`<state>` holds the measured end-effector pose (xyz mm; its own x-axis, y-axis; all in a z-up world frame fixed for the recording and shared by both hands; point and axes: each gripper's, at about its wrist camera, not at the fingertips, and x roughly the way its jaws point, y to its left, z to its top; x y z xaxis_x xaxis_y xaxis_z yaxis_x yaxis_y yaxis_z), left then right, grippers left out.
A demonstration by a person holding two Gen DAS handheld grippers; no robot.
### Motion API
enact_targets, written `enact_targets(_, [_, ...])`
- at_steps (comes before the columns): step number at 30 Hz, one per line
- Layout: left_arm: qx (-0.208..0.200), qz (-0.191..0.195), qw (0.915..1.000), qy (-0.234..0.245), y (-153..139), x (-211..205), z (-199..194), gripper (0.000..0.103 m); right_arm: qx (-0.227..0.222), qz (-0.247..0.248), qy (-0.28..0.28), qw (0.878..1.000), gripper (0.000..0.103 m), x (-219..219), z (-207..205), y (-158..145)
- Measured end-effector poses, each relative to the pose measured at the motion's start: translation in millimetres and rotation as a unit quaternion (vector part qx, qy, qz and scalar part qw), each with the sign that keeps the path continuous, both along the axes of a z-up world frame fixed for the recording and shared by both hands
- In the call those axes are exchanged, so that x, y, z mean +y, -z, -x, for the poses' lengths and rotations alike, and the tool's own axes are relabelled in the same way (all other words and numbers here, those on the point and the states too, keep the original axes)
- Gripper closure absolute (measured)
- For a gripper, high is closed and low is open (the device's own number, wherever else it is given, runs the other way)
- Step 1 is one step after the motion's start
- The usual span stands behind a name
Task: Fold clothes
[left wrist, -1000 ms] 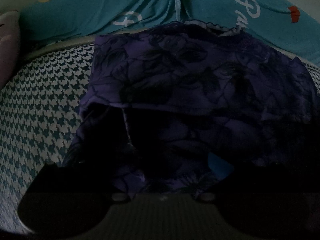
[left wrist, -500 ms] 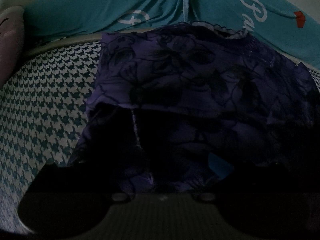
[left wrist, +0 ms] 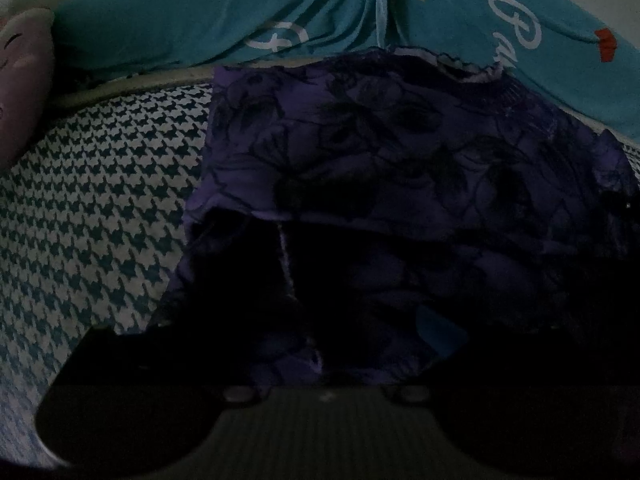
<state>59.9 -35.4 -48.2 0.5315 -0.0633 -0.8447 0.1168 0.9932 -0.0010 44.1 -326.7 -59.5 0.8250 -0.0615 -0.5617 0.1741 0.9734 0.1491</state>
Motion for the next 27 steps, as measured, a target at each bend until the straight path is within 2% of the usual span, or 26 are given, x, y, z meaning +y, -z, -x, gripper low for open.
enact_targets(8, [-0.007,0.000,1.0000,-0.006,-4,9,1,0.000,-0.024,0.027,-0.002,0.999,0.084,27,6,-26])
enact_targets(15, [-0.022,0.008,0.9996,-0.012,-12,23,8,0.000,-0.041,0.025,-0.022,0.999,0.085,58,4,-46])
enact_targets(18, [-0.041,0.024,0.9986,-0.022,-20,34,12,0.000,-0.050,0.024,-0.035,0.998,0.085,74,1,-53])
enact_targets(21, [-0.058,0.017,0.9974,-0.039,-27,47,11,0.000,-0.059,0.020,-0.044,0.997,0.085,91,-3,-62])
enact_targets(27, [-0.062,0.016,0.9955,-0.069,-27,82,12,0.000,-0.081,0.009,-0.082,0.993,0.086,134,-10,-78])
